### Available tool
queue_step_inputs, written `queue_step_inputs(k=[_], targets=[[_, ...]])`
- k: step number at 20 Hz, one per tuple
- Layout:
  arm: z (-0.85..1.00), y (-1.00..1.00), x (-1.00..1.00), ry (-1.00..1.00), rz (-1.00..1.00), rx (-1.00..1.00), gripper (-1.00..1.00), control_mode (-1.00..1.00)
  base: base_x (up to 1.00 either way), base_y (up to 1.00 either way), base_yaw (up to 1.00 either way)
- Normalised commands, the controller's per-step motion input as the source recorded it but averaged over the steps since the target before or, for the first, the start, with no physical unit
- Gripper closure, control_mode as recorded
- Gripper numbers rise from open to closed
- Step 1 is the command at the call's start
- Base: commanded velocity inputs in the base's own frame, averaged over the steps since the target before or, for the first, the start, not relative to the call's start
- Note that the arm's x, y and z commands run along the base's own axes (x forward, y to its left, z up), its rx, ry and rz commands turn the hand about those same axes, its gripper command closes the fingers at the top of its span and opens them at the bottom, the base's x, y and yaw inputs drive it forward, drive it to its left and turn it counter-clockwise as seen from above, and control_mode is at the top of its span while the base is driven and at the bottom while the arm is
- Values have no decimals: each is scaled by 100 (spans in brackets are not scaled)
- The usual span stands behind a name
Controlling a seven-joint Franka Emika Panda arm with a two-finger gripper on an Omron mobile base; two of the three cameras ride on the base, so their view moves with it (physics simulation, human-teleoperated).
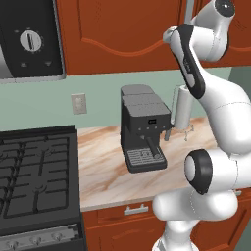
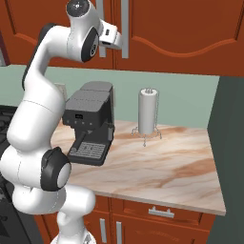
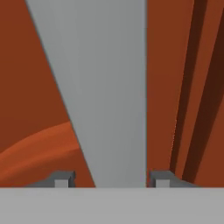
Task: Open the cabinet. Pick the bar soap and place it next to the sink. Then close the cabinet.
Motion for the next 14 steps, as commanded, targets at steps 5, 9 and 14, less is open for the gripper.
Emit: queue_step_inputs(k=[5,9,14], targets=[[0,10,1,0,0,0,100,-100,0,0,0],[0,23,0,0,0,0,100,-100,0,0,0],[0,28,0,0,0,0,100,-100,0,0,0]])
